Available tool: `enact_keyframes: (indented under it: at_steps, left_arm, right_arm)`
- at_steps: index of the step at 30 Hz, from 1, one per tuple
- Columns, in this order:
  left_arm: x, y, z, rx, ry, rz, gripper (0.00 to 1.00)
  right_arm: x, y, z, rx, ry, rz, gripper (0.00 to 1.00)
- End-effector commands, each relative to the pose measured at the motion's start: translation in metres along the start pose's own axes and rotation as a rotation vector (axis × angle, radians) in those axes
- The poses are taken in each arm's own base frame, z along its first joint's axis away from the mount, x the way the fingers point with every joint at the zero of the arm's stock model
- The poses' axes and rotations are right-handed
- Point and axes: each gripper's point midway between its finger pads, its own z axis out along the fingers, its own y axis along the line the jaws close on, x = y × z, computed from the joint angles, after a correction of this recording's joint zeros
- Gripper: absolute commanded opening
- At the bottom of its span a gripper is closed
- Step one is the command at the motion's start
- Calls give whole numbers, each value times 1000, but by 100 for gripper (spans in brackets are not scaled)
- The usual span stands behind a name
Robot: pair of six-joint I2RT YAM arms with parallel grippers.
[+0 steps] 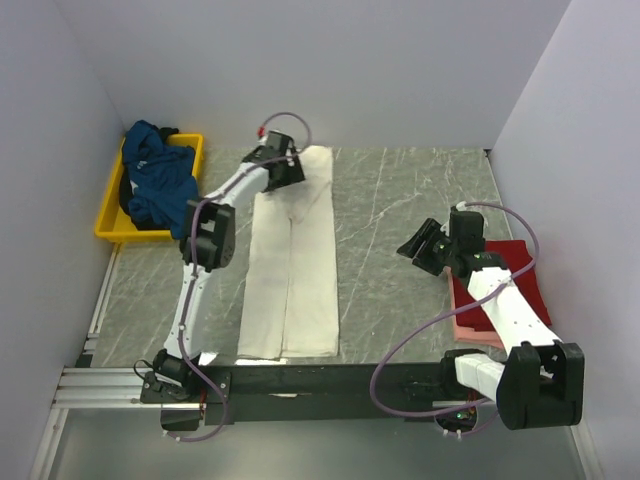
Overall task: Fold and stack the t-shirts
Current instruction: Fold the tshirt
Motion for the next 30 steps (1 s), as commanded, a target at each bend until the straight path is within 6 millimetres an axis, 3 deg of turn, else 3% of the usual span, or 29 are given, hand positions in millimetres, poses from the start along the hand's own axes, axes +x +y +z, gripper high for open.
enact_keyframes:
  at_steps: [1, 5, 10, 14, 16, 20, 22, 23, 25, 26, 28, 29, 30]
  left_arm:
    - [42, 52, 18, -125, 161, -142, 93]
    - [22, 31, 23, -48, 150, -158, 98]
    - [-17, -1, -1, 110, 43, -155, 99]
    - [-56, -18, -44, 190, -56, -131, 99]
    - [-67, -24, -60, 217, -84, -119, 100]
    - [-90, -31, -113, 264, -153, -119, 100]
    - [-87, -29, -131, 256, -155, -128, 99]
    - [-78, -25, -149, 254, -142, -135, 99]
    - [-61, -18, -167, 215, -126, -177, 95]
    - [-44, 1, -182, 146, -121, -197, 93]
    - [-20, 10, -201, 107, -105, -243, 87]
    - [0, 32, -217, 54, -114, -253, 84]
    - [16, 38, -224, 35, -107, -259, 83]
  right_arm:
    - [-16, 19, 0, -60, -28, -49, 62]
    - [-12, 20, 5, -55, -5, -65, 61]
    - [-5, 24, 8, -63, 24, -85, 61]
    - [-2, 29, 6, -79, 29, -98, 61]
    - [1, 33, 5, -80, 37, -120, 61]
    - [12, 43, 1, -94, 57, -157, 60]
    - [26, 52, -2, -113, 81, -186, 58]
    - [32, 53, -3, -113, 85, -200, 58]
    - [48, 55, -3, -125, 109, -202, 56]
    - [63, 61, -5, -147, 140, -219, 55]
    - [81, 65, -6, -177, 168, -206, 51]
    - [97, 71, -9, -203, 198, -227, 50]
    - [108, 71, -10, -209, 212, -226, 49]
